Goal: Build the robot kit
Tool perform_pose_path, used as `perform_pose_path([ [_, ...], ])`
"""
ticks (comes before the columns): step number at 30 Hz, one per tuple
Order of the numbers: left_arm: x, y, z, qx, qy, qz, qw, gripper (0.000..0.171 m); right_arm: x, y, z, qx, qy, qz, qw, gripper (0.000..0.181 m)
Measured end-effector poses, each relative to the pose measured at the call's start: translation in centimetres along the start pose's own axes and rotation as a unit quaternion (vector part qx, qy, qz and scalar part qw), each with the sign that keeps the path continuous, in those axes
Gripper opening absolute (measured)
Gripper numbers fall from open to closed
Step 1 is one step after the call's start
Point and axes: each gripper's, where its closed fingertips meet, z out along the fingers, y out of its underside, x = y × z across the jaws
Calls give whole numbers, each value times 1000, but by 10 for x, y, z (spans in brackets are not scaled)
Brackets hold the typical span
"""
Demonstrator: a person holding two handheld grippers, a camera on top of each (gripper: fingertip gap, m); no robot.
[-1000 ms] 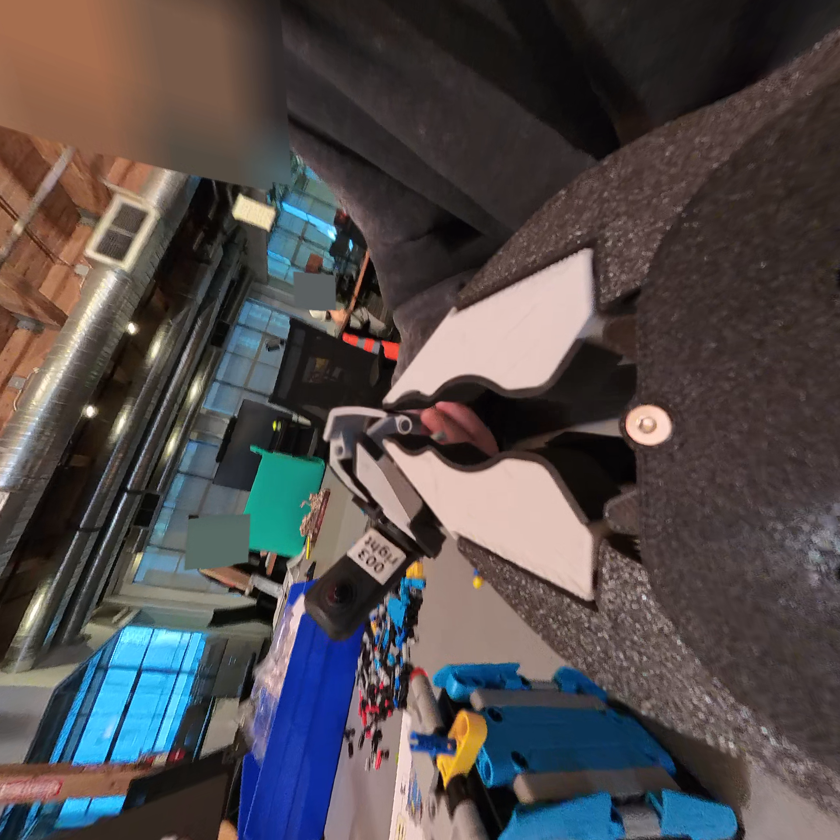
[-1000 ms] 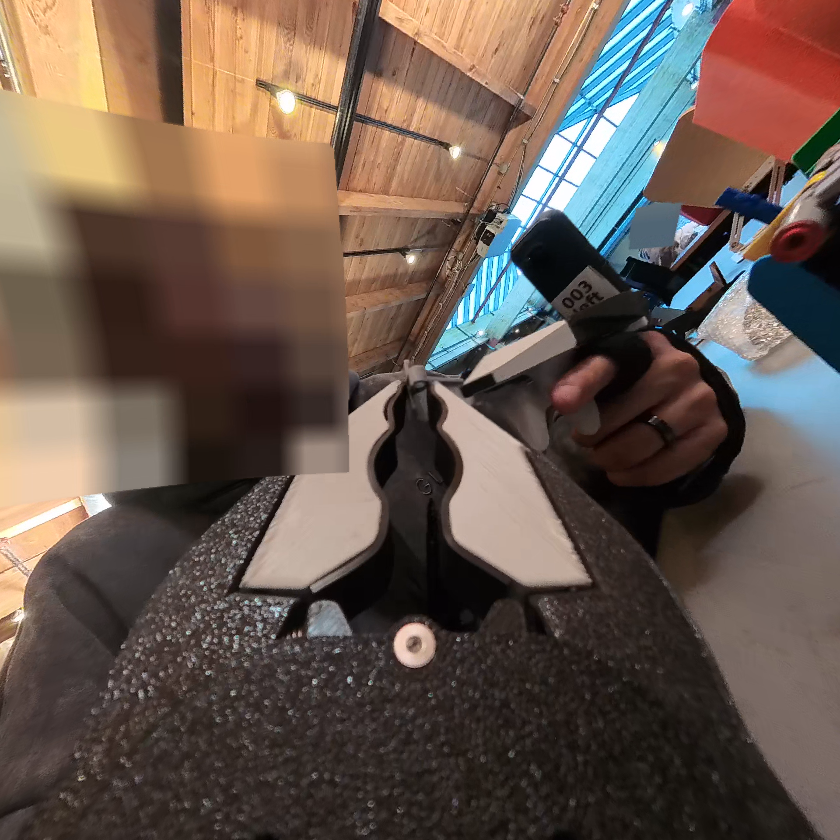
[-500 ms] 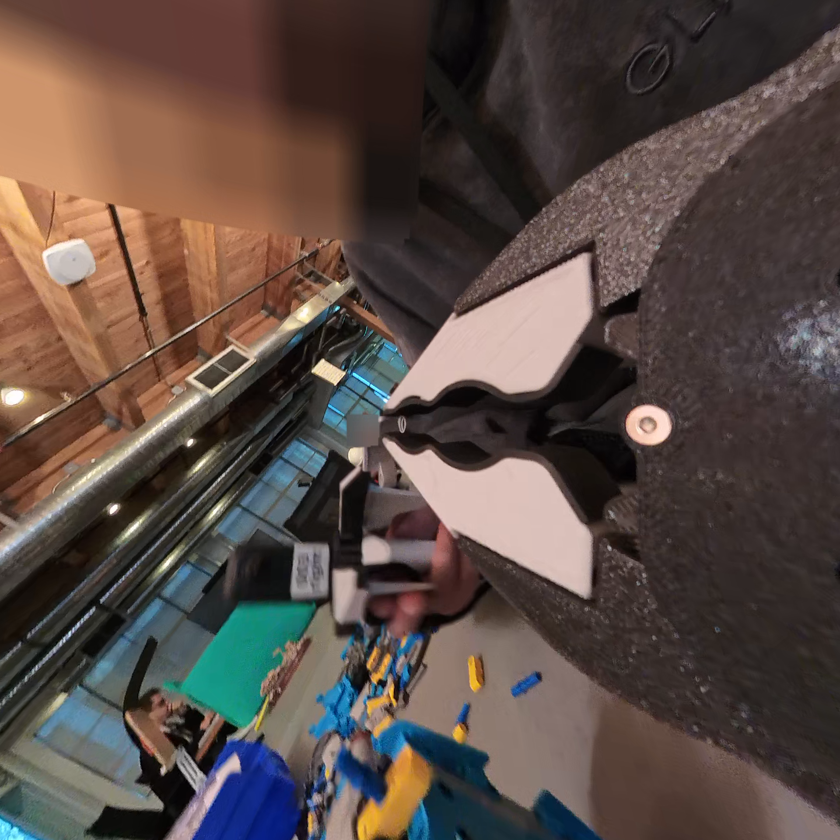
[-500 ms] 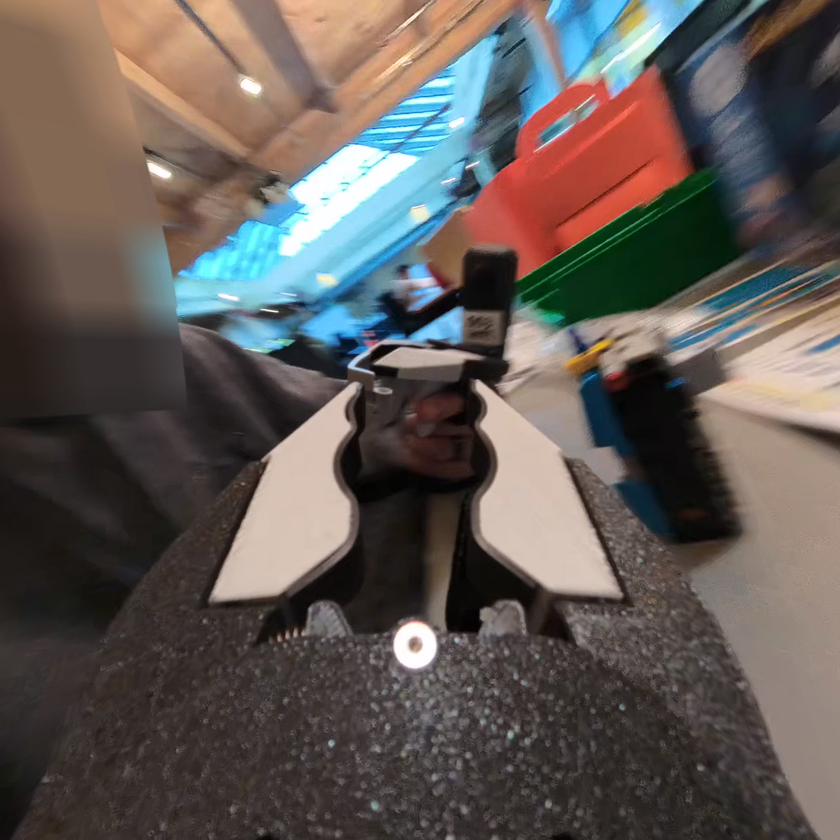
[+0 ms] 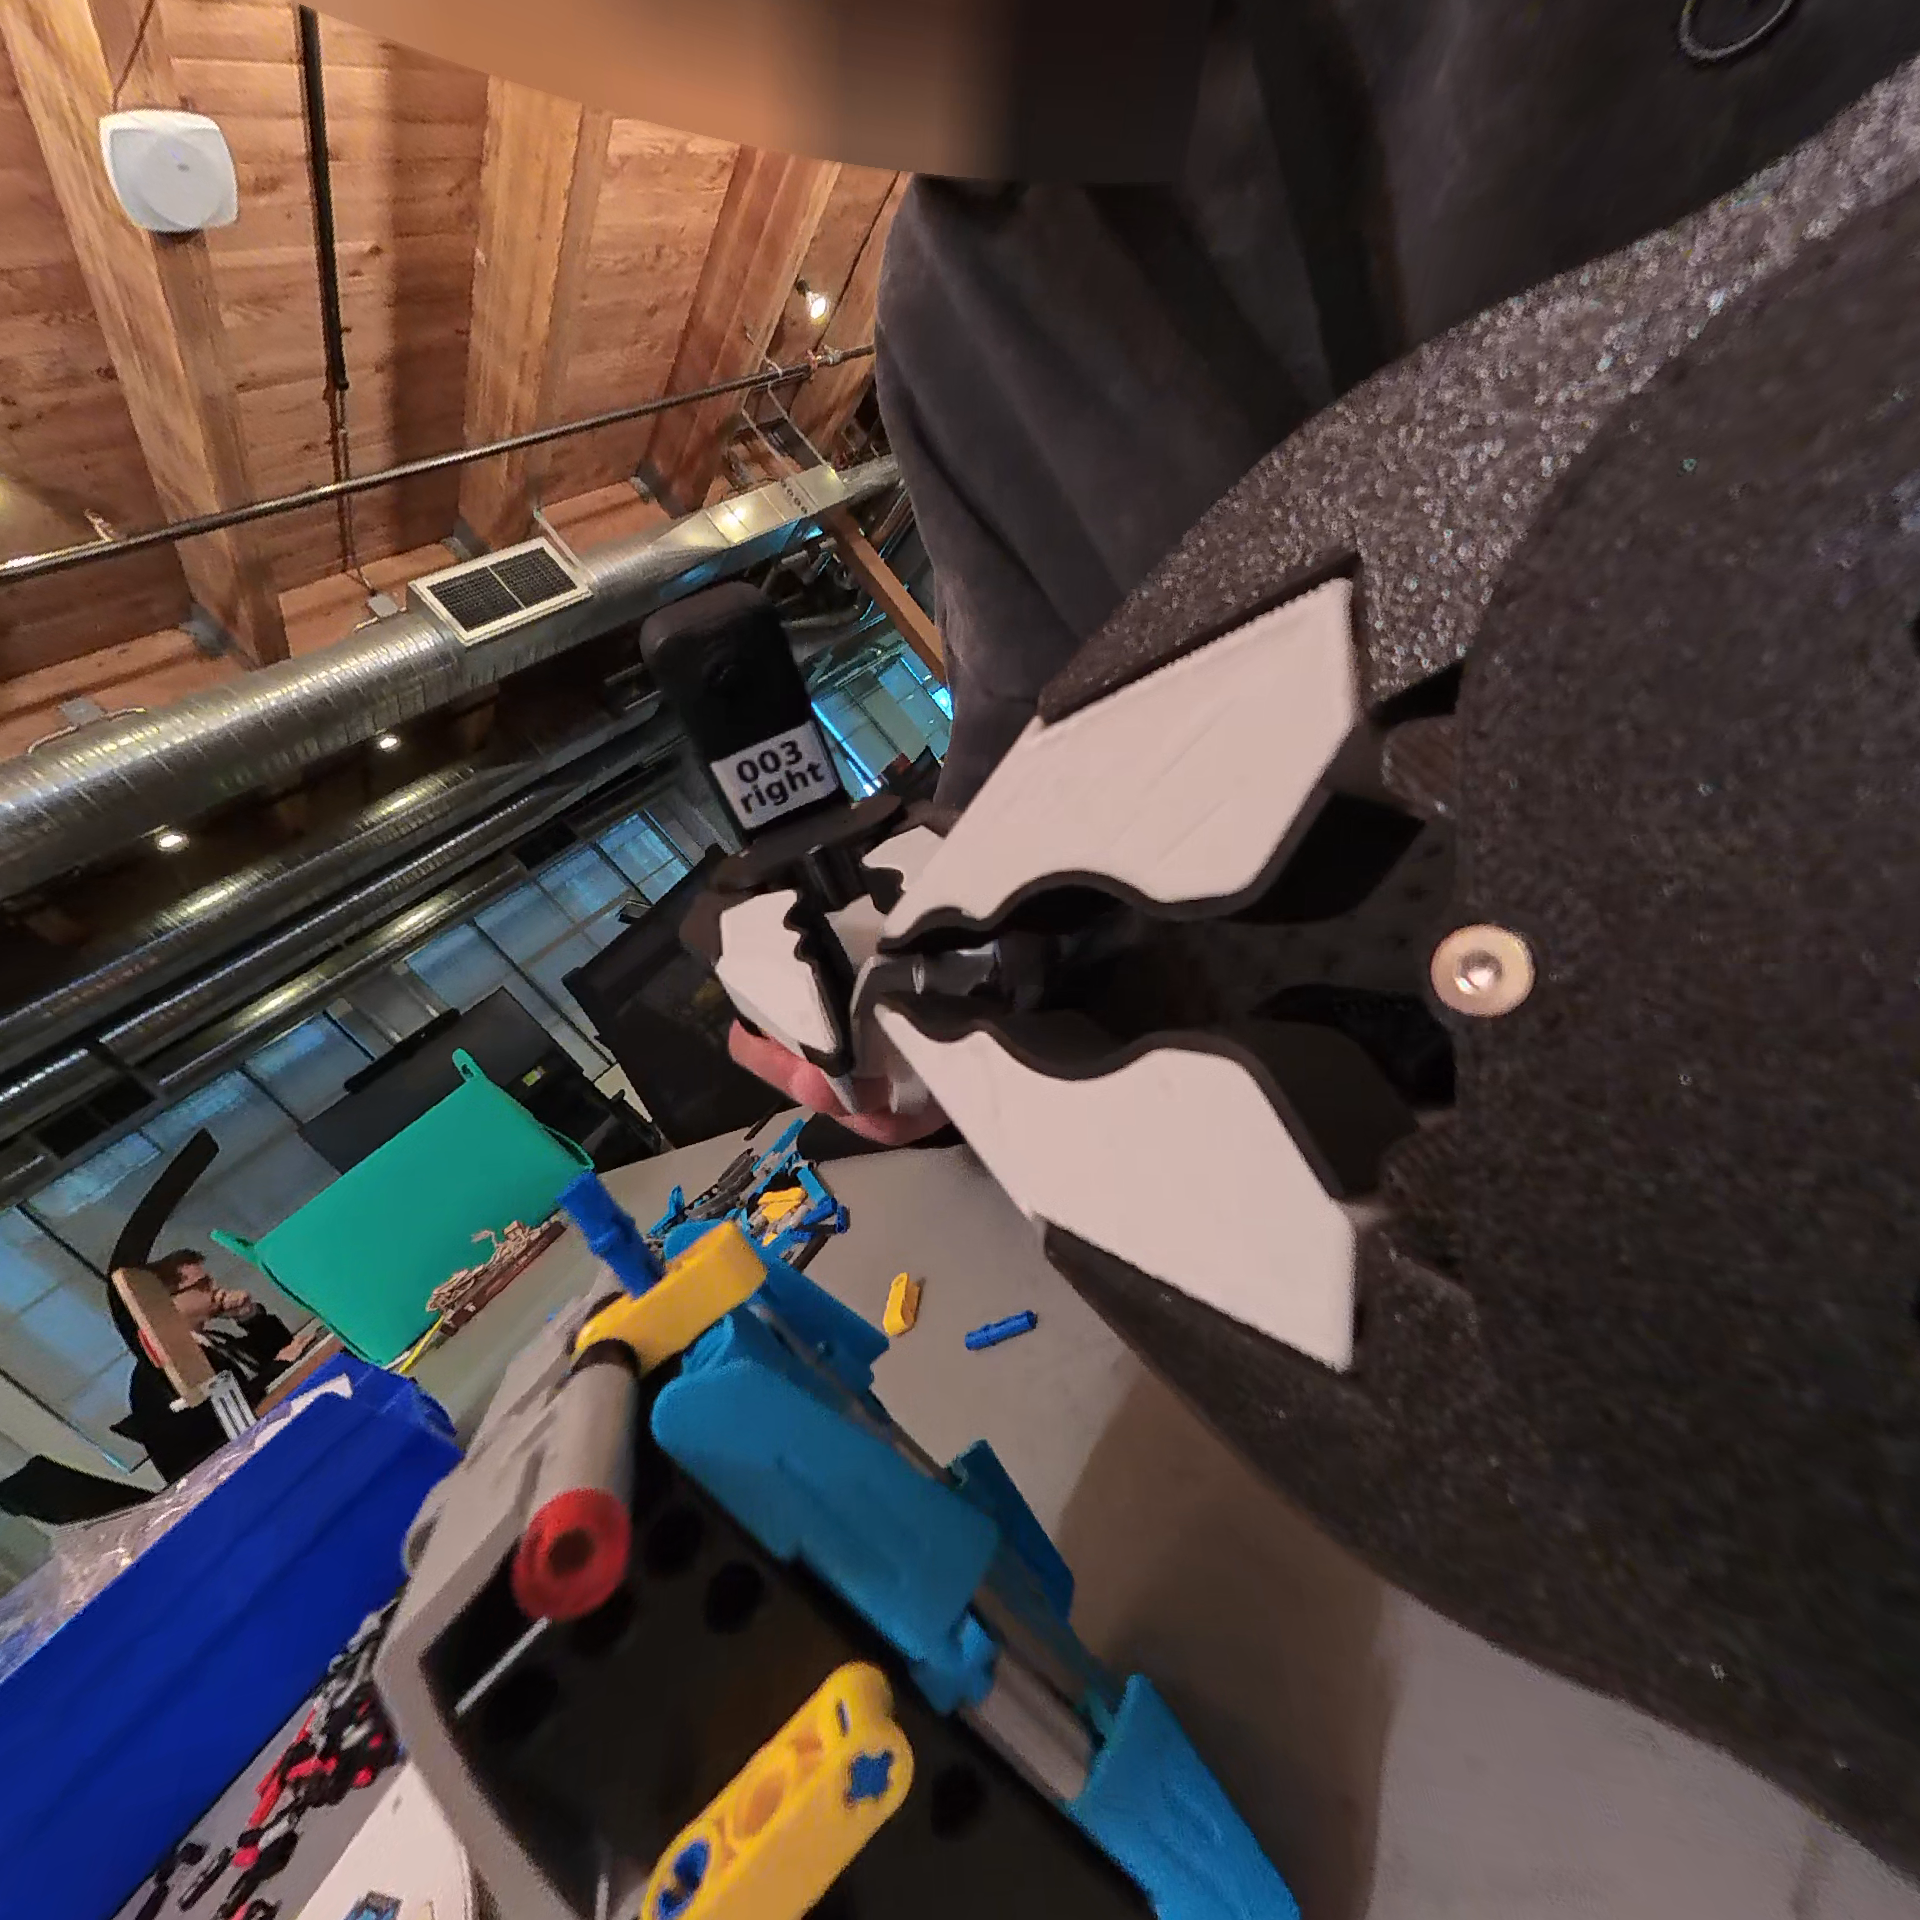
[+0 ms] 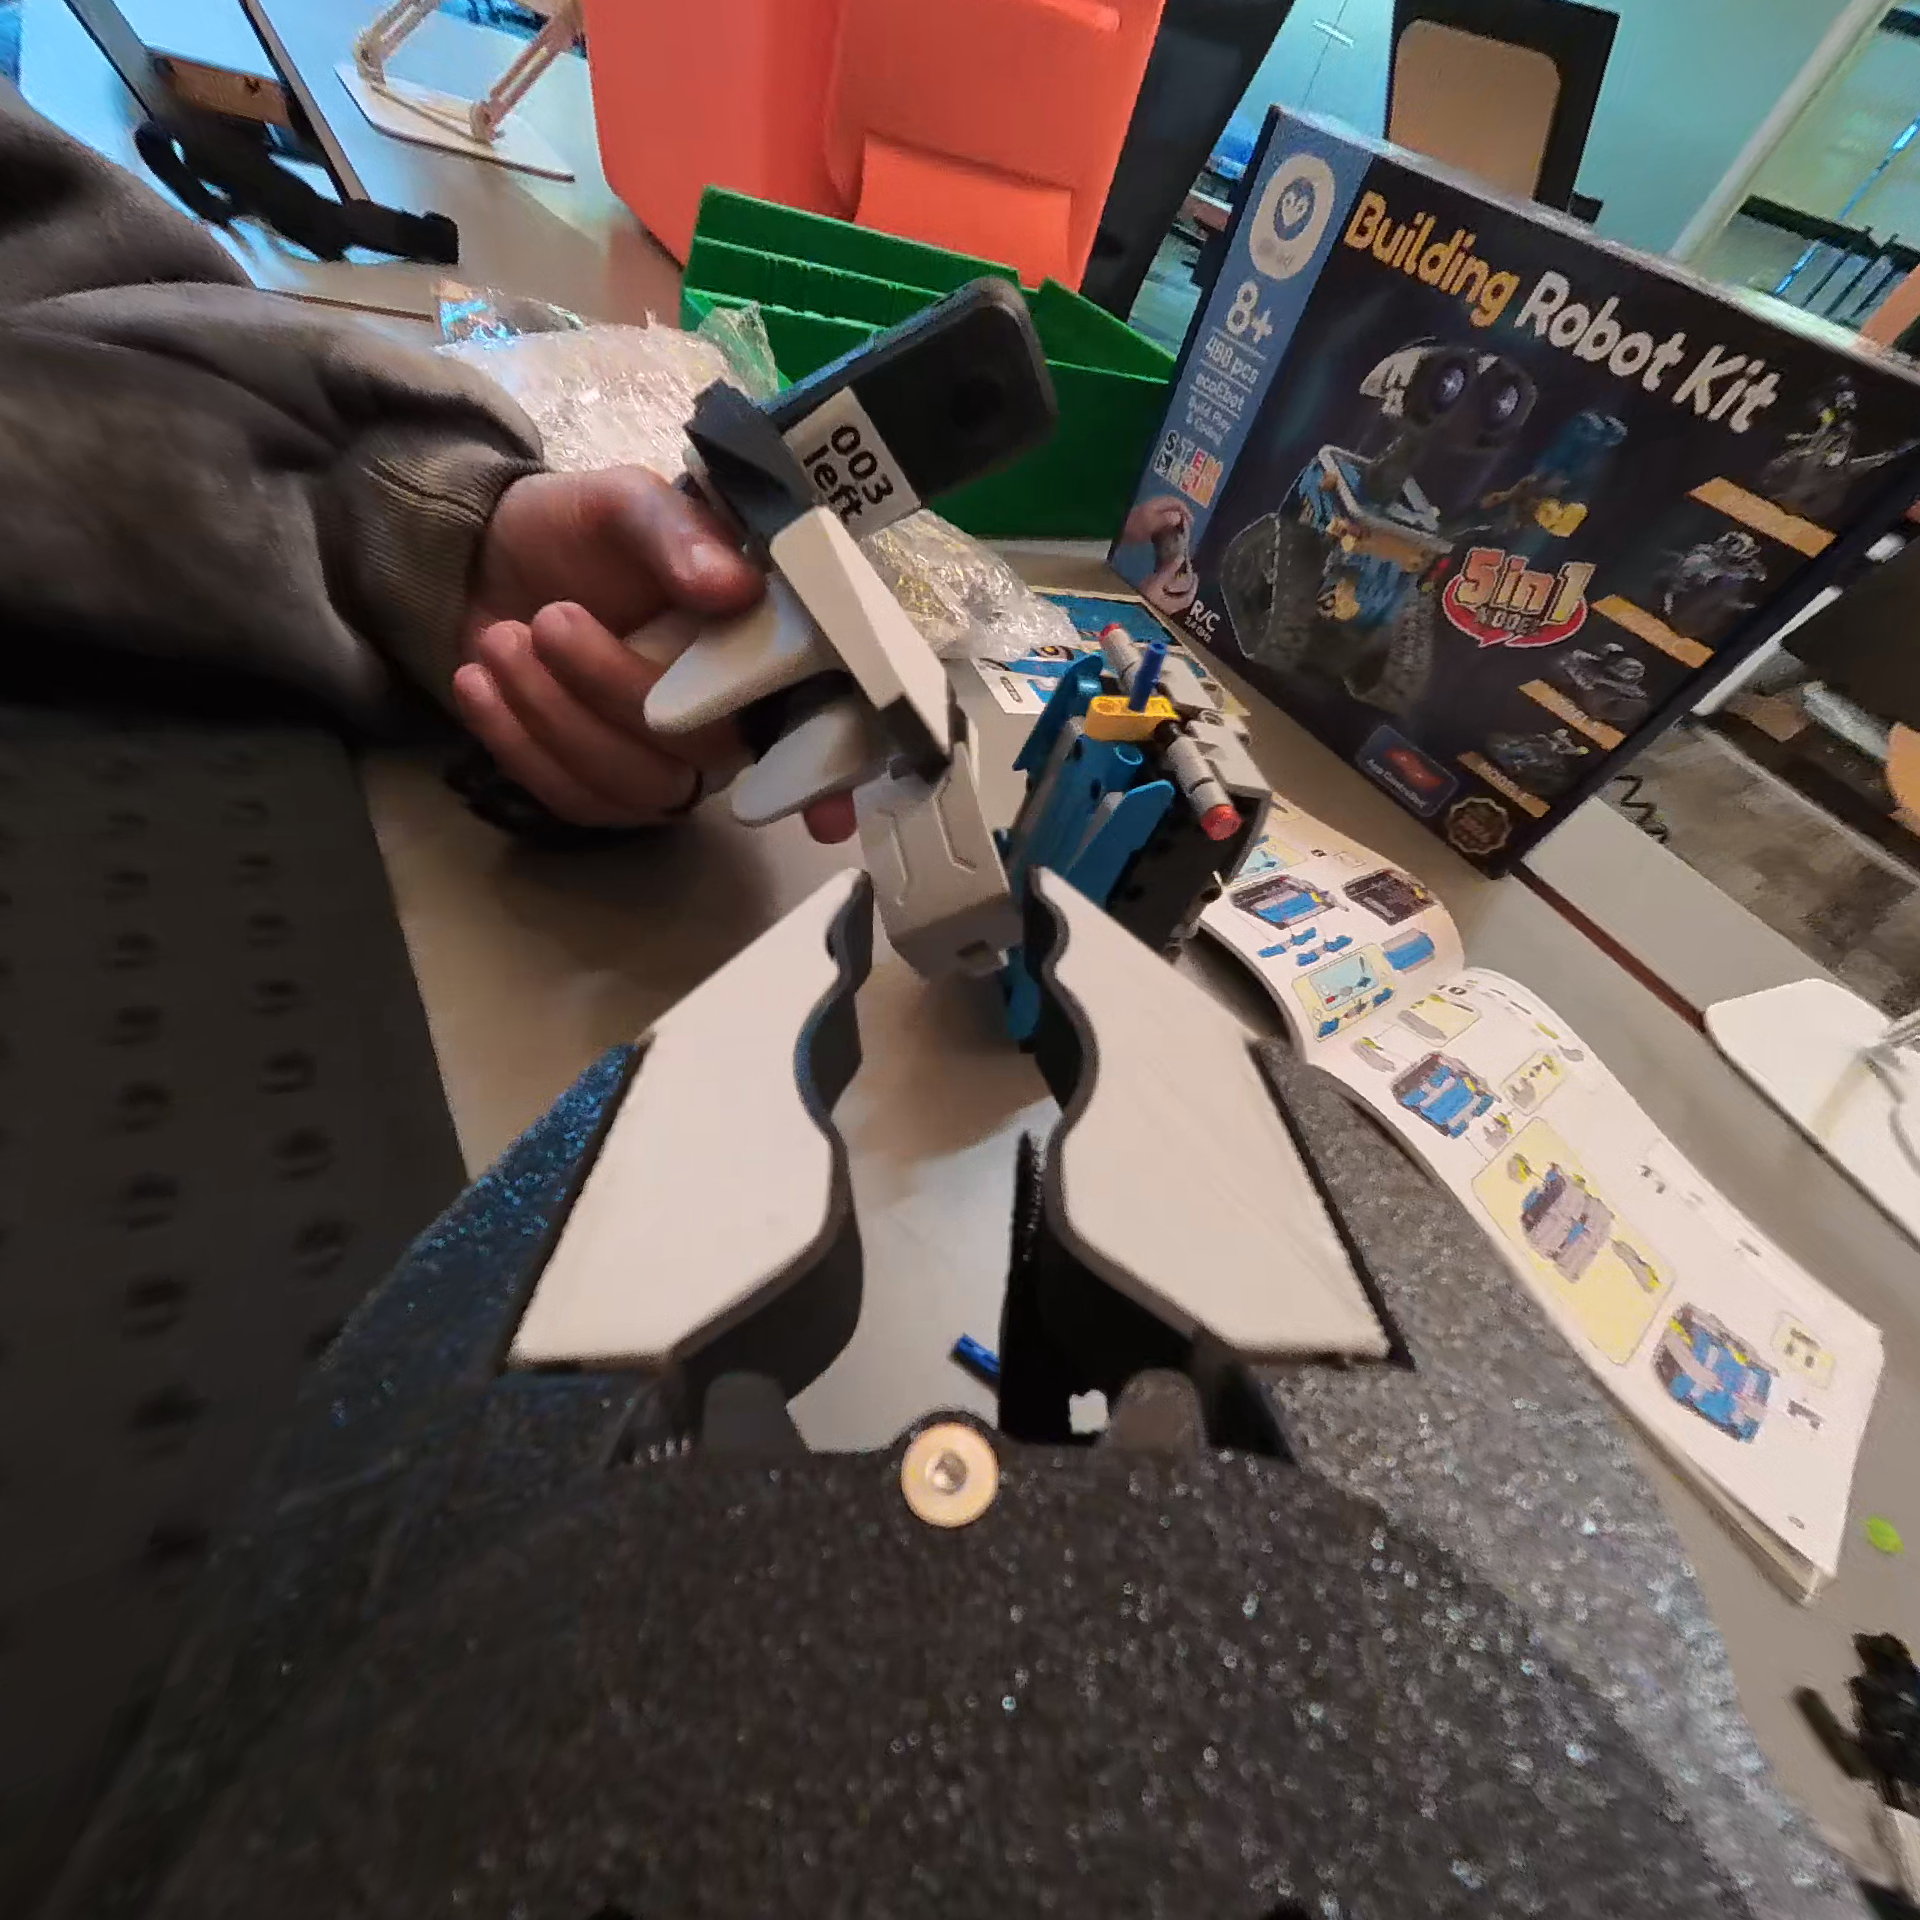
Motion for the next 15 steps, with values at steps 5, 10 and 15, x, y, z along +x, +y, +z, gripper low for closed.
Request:
perform_pose_path([
  [5, -1, -21, -8, 53, -62, 124, 989, 31, 18, 10, 0, 7, -46, 191, 980, 28],
  [10, -4, -28, -12, 70, -99, 189, 974, 31, 53, 4, -19, 126, -127, 452, 874, 28],
  [15, 2, -18, -6, 50, -98, 231, 967, 31, 72, 1, -33, 201, -195, 571, 772, 26],
])
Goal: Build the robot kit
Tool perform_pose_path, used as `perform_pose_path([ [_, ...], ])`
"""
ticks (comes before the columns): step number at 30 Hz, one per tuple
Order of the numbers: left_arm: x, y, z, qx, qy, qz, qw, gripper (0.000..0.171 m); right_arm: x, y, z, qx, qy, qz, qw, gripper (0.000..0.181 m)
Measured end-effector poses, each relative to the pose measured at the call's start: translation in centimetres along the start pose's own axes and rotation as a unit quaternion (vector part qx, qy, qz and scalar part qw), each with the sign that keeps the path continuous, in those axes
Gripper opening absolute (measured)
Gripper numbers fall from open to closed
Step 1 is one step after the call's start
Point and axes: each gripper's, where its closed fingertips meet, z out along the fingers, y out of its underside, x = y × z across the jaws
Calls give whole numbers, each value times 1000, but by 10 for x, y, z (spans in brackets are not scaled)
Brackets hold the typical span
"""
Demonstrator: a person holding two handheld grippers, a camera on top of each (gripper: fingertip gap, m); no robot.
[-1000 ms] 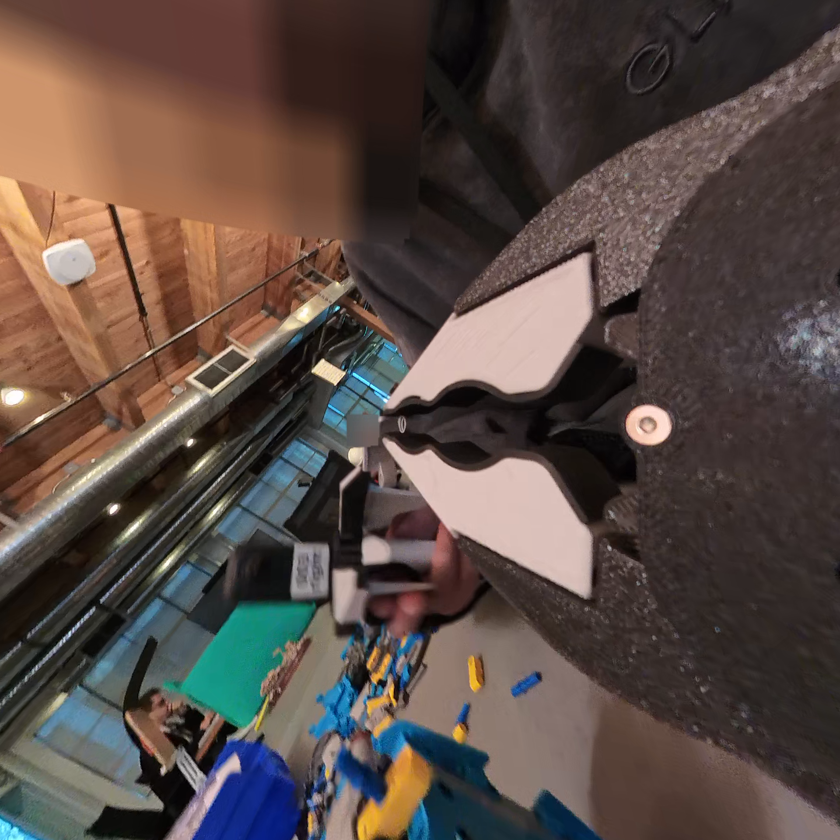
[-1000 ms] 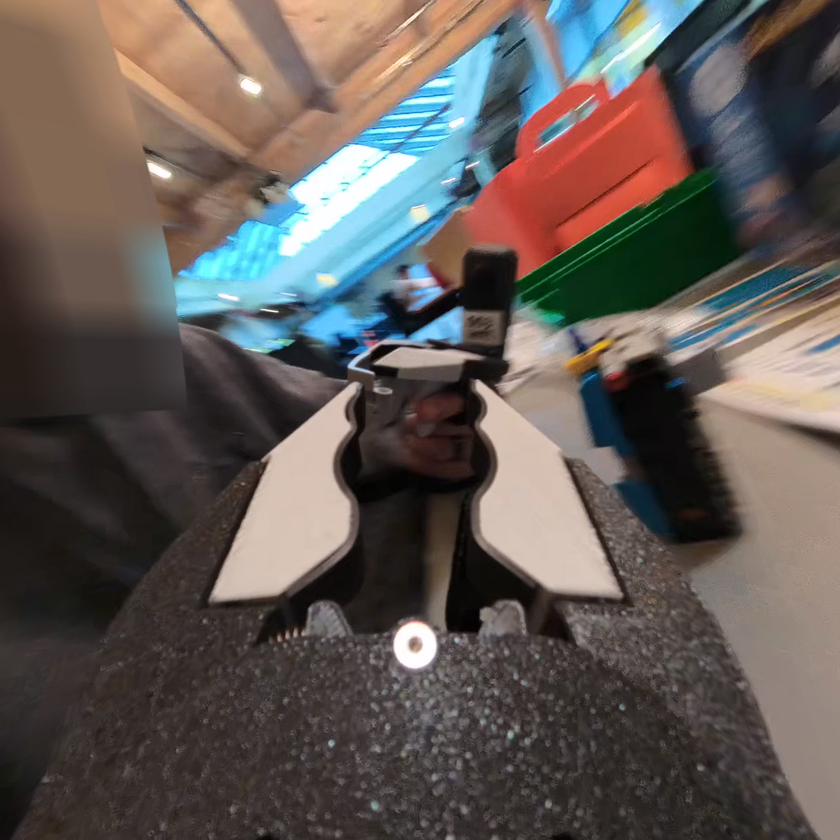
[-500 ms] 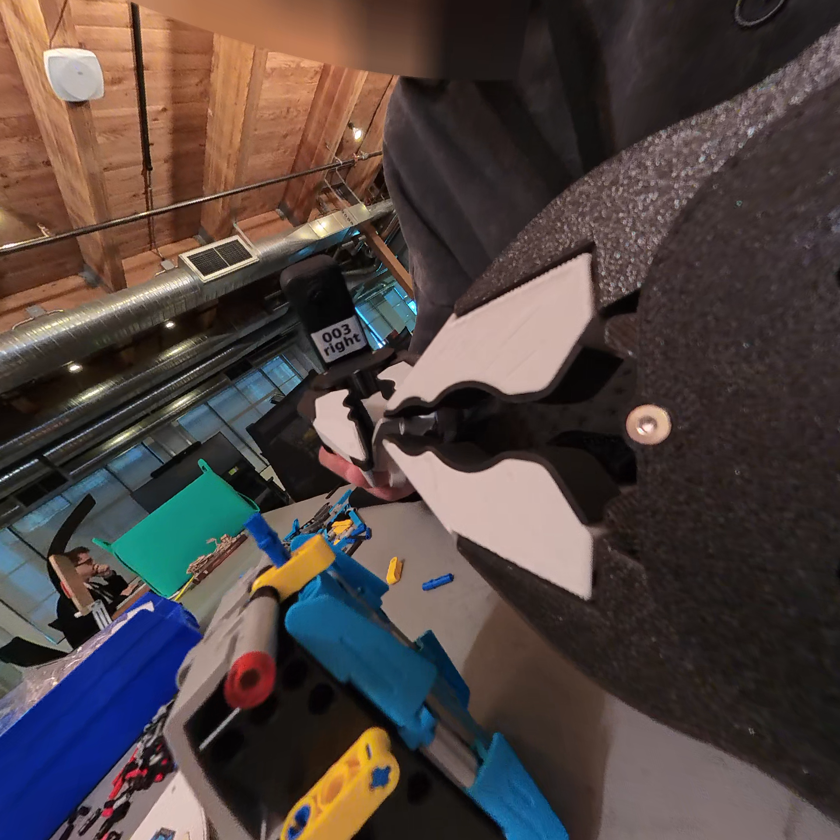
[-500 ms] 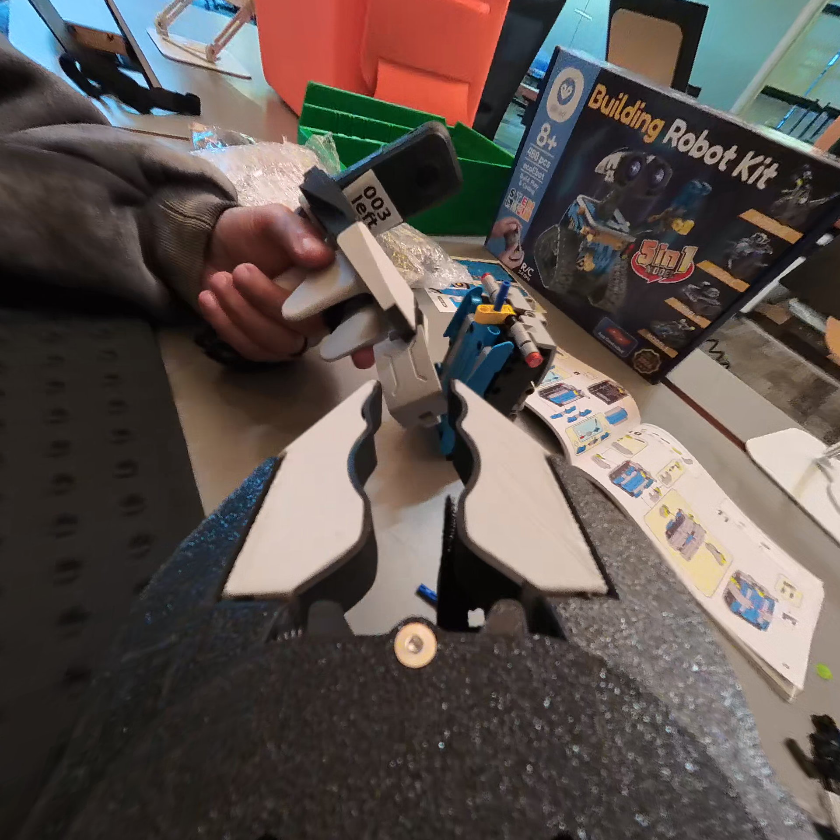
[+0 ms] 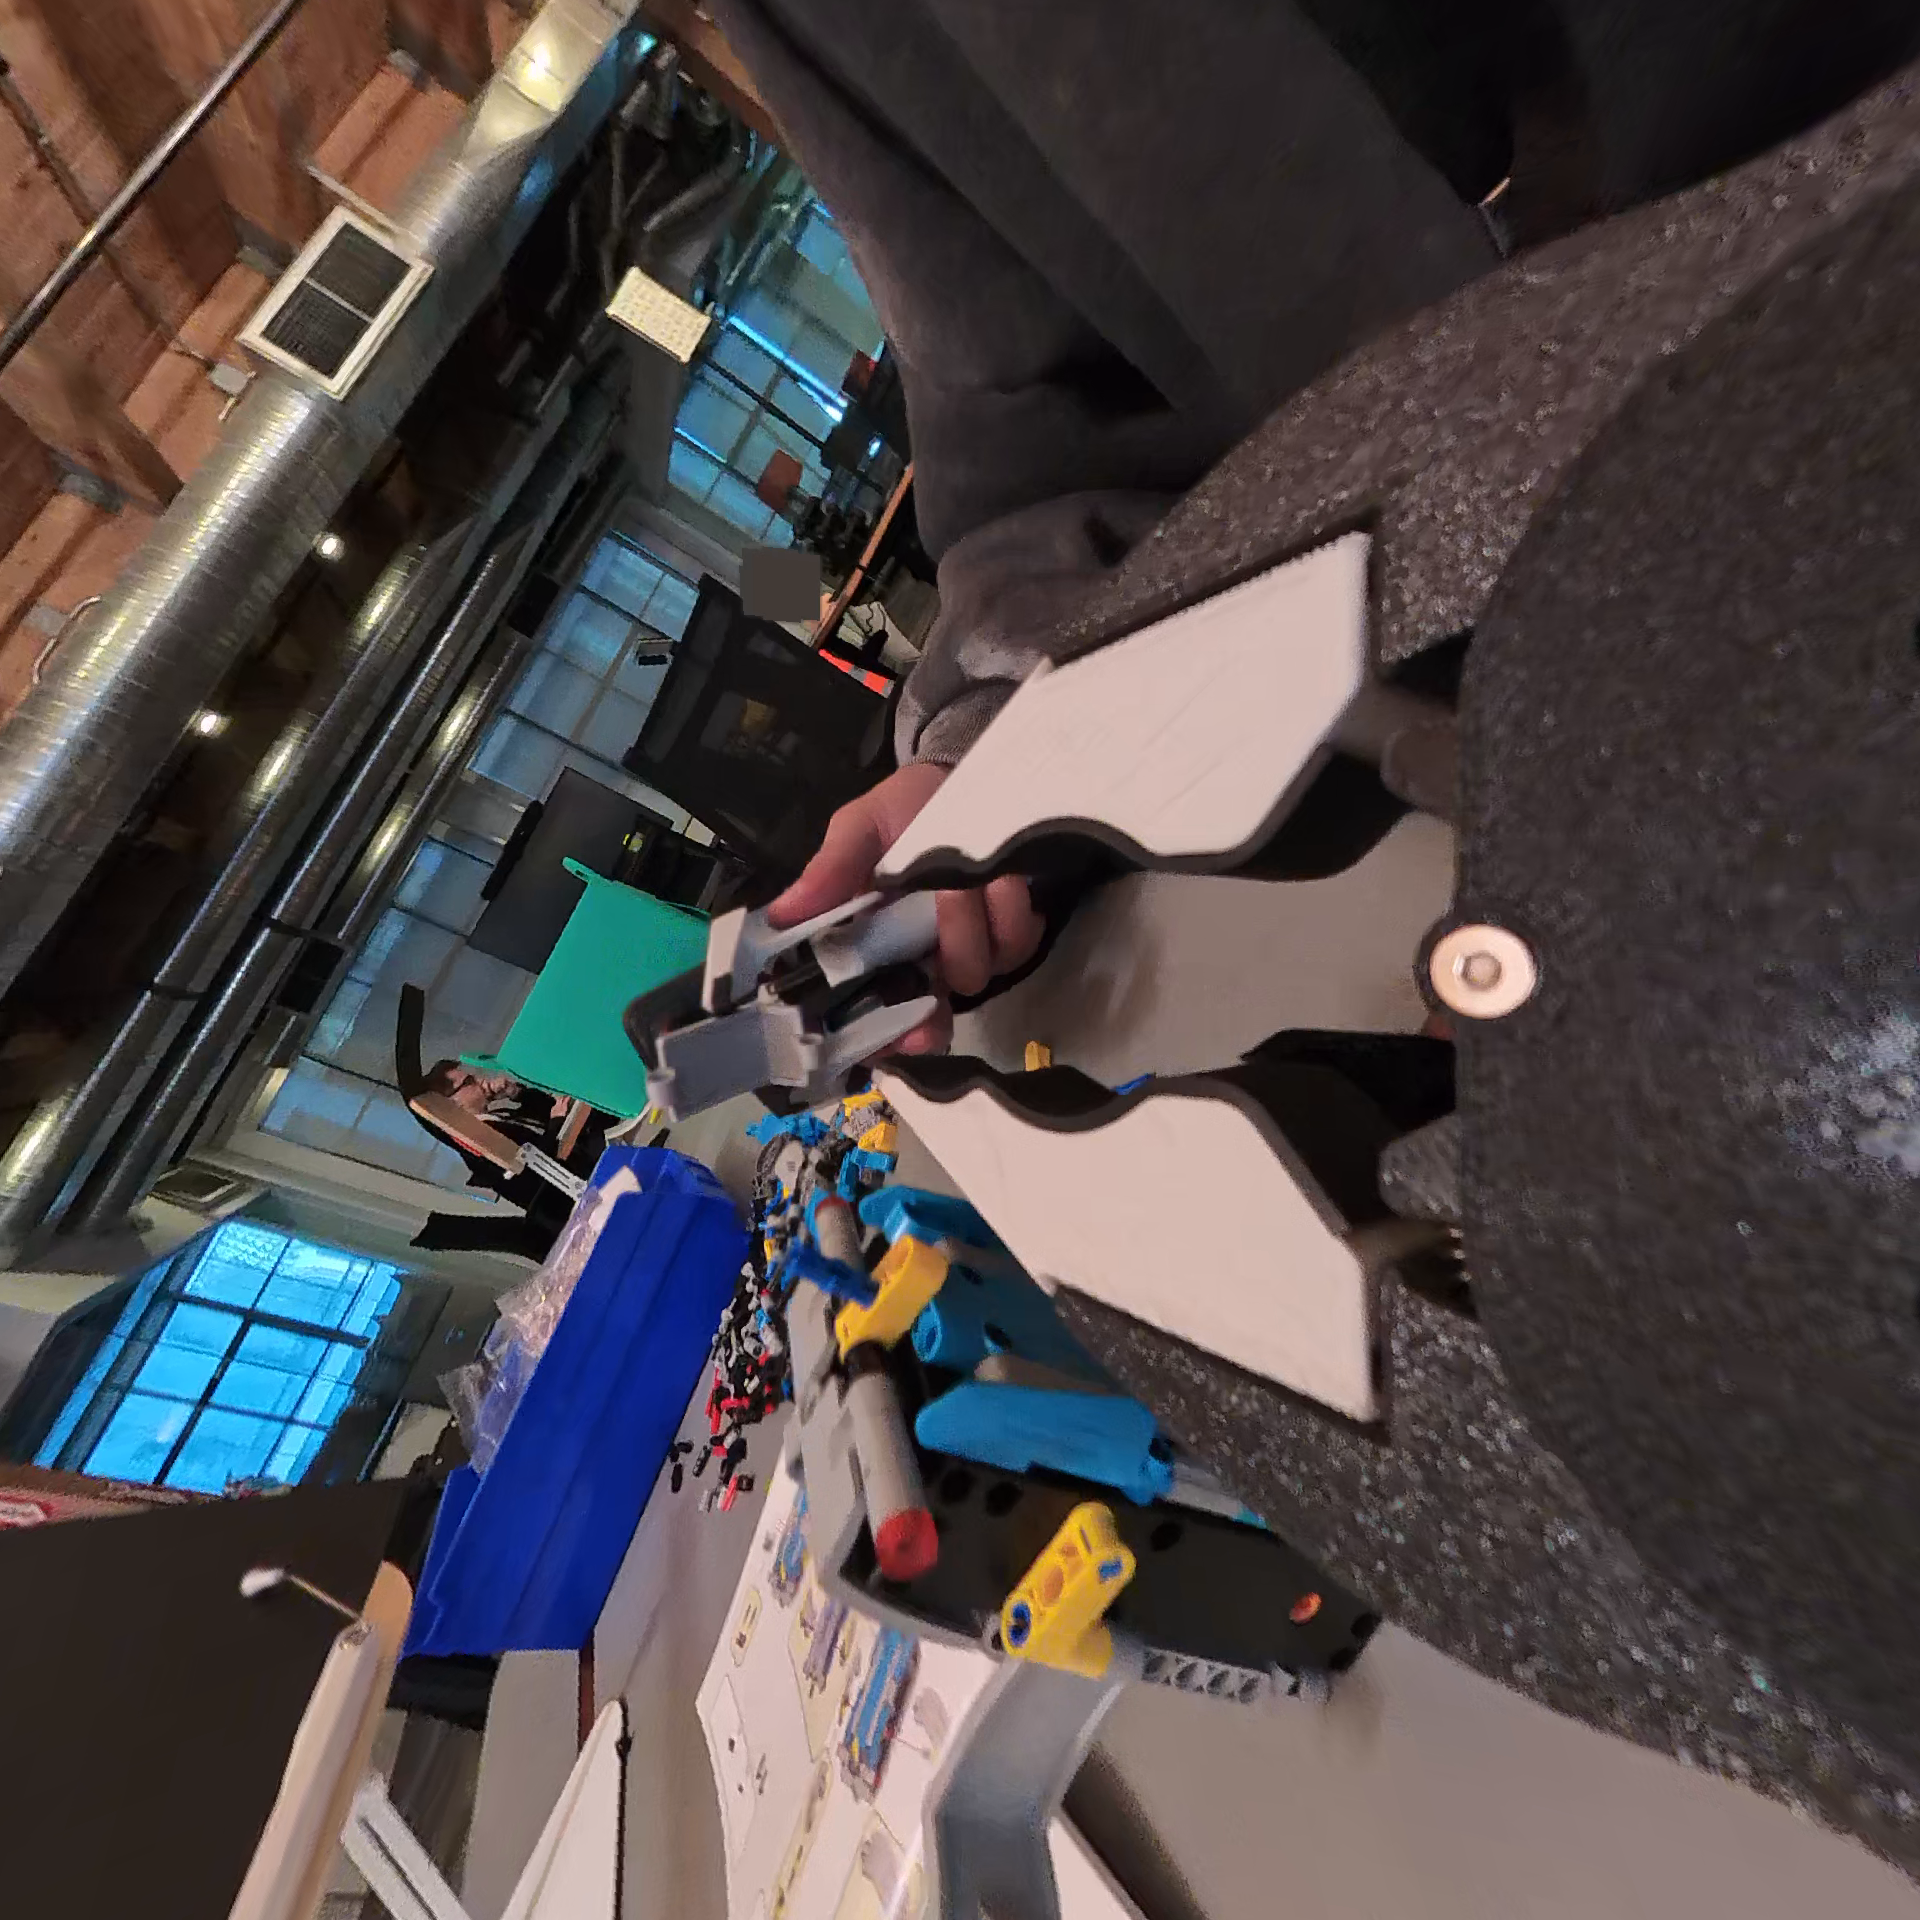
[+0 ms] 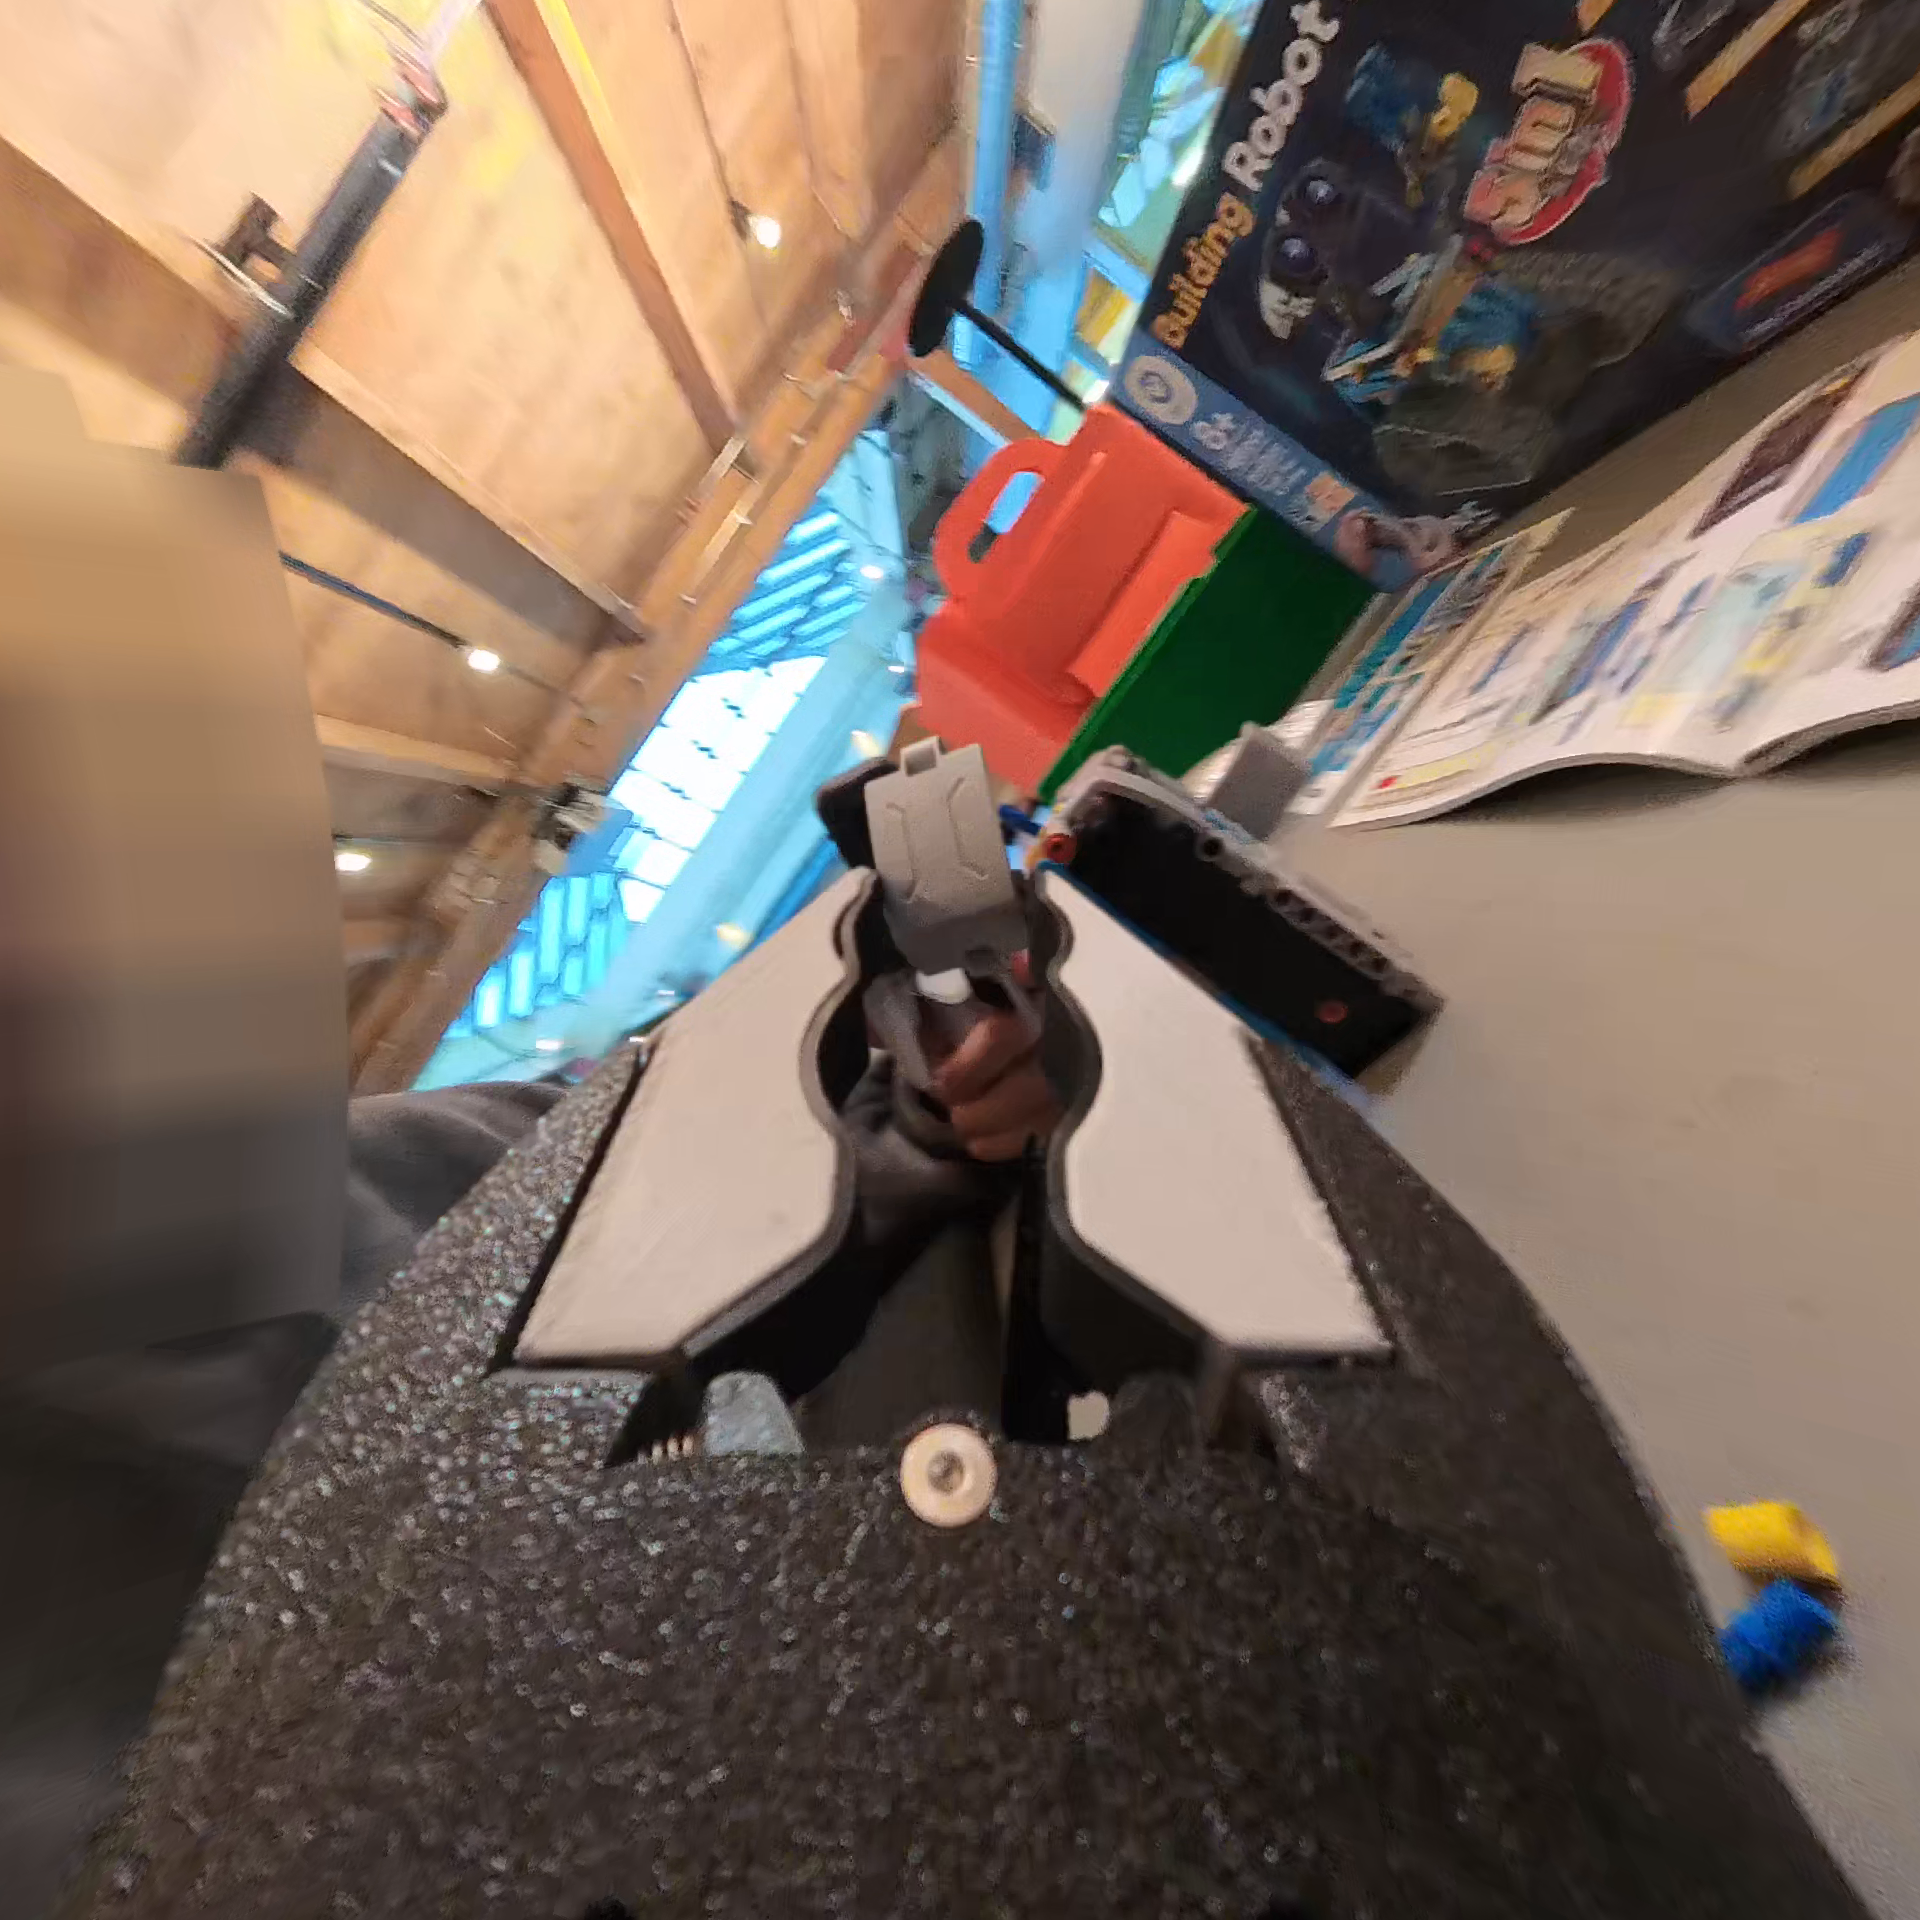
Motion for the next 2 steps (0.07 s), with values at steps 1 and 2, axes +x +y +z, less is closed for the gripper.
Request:
perform_pose_path([
  [1, 3, 0, 0, 1, 6, 7, 1000, 31, -7, 1, 1, -1, -28, 18, 999, 26],
  [2, 6, -1, 1, 5, 12, 9, 1000, 31, -18, 4, 4, -5, -67, 37, 997, 26],
])
